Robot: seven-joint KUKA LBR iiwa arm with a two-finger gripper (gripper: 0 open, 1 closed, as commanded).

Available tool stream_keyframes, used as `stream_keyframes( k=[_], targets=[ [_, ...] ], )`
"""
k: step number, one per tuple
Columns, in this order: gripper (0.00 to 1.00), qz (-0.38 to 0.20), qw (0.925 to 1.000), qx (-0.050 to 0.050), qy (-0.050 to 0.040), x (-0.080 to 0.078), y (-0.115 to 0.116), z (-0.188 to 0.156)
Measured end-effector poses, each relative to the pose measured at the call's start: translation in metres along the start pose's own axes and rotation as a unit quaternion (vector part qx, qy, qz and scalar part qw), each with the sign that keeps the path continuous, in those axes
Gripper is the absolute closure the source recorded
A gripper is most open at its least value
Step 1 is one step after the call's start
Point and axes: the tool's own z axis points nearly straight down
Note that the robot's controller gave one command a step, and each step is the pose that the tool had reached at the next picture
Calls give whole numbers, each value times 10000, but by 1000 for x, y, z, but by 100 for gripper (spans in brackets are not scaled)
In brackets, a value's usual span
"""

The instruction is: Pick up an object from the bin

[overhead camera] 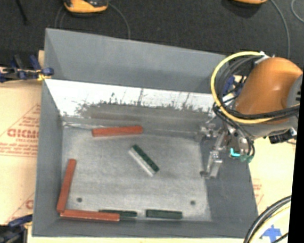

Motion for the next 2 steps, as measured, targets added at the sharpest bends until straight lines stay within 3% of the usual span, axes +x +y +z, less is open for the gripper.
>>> stream_keyframes(
  k=[1,2],
  targets=[
    [0,-11,10000,5,-39,-2,0,-4],
    [0,294,9995,0,-77,-58,37,26]
  ],
)
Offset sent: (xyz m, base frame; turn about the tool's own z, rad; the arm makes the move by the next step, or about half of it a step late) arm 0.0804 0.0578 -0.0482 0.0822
